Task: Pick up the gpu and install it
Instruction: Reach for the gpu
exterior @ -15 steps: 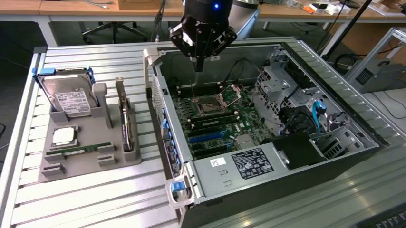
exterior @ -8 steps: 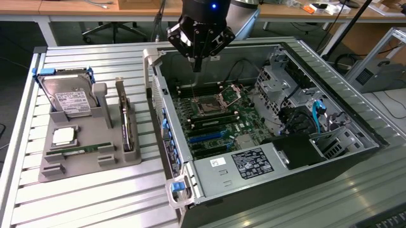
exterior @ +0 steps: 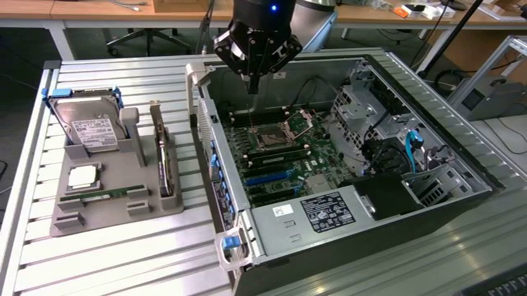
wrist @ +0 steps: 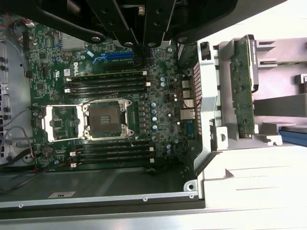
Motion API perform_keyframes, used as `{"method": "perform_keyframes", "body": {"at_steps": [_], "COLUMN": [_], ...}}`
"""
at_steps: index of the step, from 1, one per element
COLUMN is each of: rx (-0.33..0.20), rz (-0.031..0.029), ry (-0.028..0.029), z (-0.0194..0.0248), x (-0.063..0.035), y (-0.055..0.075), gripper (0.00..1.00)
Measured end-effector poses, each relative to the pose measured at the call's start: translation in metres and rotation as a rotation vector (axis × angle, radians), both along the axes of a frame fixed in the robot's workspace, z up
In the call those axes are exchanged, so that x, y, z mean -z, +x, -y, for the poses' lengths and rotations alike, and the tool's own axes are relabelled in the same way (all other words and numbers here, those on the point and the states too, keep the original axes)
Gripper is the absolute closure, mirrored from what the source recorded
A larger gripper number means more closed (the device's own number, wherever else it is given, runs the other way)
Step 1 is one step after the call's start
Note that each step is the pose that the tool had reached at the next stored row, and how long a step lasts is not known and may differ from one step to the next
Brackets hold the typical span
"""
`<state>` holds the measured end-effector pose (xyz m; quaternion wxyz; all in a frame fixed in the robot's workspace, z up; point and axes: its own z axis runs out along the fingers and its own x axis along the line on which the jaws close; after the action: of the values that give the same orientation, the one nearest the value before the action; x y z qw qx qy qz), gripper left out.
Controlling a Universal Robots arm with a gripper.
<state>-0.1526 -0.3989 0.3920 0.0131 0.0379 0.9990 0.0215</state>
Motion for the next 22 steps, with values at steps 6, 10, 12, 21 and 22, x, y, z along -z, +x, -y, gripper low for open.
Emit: {"method": "perform_keyframes", "body": {"at_steps": [6,10,12,21,22], "rx": [0.000,0.000,0.000,0.000,0.000], "rz": [0.0000,0.0000,0.0000,0.0000,0.0000], "ry": [-0.0001,-0.0001,-0.0001,0.0000,0.0000], "z": [0.0000,0.0000,0.0000,0.0000,0.0000], "x": [0.0001,0.0001,0.0002,0.0004,0.0004], "y": [-0.0017,-0.0030,-0.0036,-0.0061,-0.0067], "gripper": [0.89,0.89,0.89,0.89,0.89]}}
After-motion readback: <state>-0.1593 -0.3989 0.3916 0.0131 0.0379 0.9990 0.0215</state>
